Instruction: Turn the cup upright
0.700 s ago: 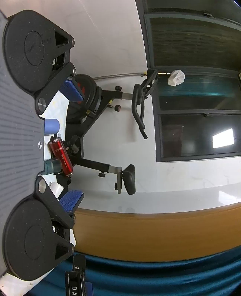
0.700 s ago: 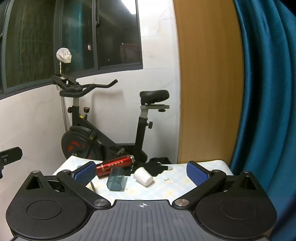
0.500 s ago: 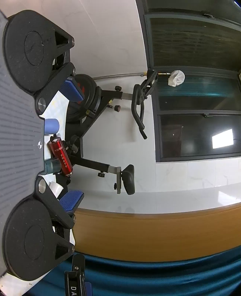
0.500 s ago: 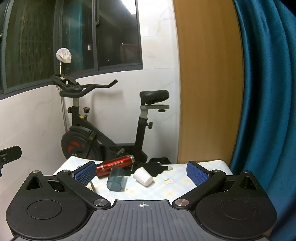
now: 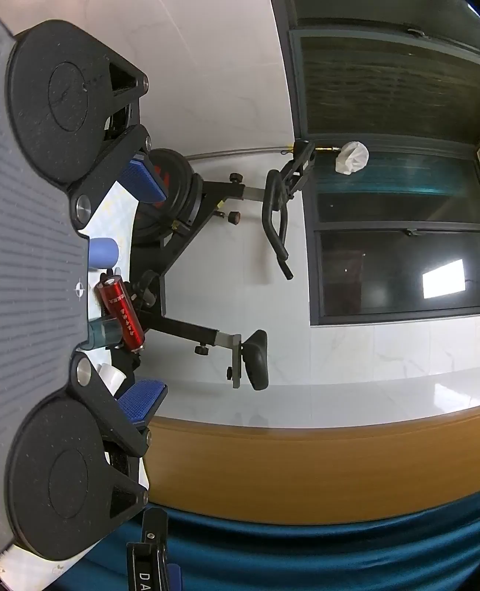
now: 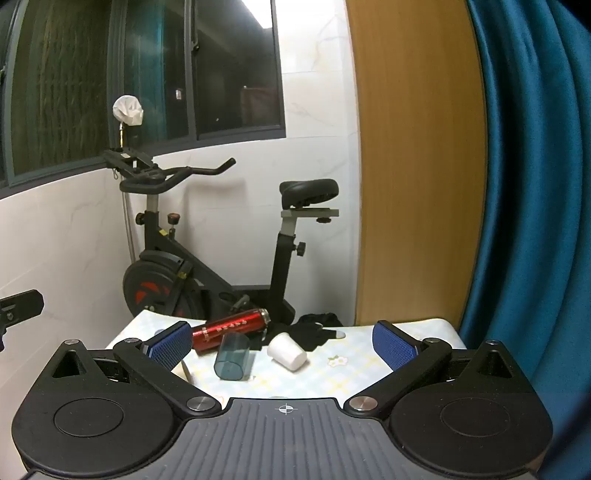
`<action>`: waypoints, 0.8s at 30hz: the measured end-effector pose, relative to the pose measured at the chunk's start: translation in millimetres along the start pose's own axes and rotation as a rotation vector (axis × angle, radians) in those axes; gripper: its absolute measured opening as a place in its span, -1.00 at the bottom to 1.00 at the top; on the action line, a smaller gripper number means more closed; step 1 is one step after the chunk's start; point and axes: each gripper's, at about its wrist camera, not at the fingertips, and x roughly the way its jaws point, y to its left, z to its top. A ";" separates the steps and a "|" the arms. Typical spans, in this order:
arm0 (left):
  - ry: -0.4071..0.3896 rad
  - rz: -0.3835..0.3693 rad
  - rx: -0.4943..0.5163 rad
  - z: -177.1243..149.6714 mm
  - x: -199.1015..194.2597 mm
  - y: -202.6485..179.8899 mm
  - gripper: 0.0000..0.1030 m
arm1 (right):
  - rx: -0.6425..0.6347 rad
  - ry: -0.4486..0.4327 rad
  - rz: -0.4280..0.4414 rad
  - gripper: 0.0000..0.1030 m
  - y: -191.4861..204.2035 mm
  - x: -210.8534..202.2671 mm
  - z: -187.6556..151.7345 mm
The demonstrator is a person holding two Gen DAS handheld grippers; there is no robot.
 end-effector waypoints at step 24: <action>-0.019 -0.006 0.003 3.0 -4.8 2.6 1.00 | 0.000 -0.002 0.000 1.00 0.0 0.3 0.3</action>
